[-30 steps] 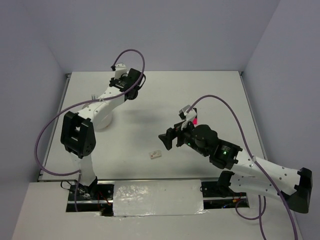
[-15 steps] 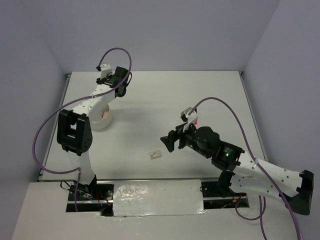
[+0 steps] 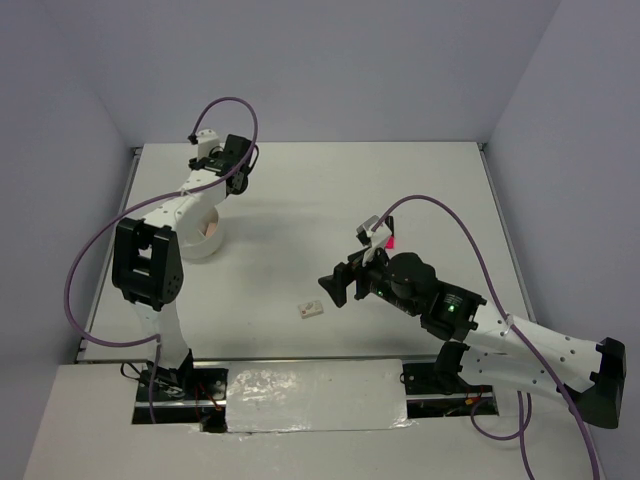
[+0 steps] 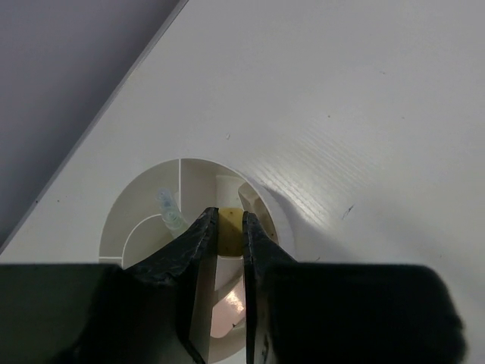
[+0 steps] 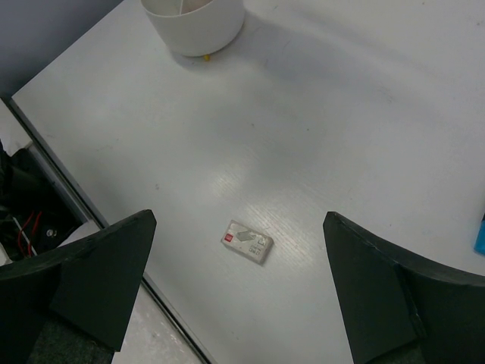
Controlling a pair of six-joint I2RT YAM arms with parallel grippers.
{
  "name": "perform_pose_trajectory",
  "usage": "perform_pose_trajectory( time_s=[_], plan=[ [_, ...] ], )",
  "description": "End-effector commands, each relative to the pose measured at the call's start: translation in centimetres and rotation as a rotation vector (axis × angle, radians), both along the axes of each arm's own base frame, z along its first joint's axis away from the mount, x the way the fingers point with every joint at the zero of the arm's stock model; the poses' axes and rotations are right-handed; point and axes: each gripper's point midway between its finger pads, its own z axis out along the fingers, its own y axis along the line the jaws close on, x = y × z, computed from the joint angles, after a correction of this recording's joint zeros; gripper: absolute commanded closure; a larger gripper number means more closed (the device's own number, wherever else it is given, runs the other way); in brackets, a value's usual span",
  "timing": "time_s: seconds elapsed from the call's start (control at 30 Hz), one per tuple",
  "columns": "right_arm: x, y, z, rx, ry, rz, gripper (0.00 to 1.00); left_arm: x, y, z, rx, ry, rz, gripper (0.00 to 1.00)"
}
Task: Sort the stationery into containers
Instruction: Place the stationery in the storage box.
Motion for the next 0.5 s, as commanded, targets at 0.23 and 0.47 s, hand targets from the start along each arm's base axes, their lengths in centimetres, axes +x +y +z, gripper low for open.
perform_pose_trajectory(
  time_s=[0.23,0.47],
  plan=[
    [-0.20,0.21,0.39,0.017,-0.016,0.015,0.00,0.16,0.44,-1.47,0.016,0.027,0.003,0.64],
    [-0.23,0.18,0.35,0.011,-0.018,0.017,0.00,-0.19,0.65,-1.31,0.017,0.026,0.013,0.53]
  ],
)
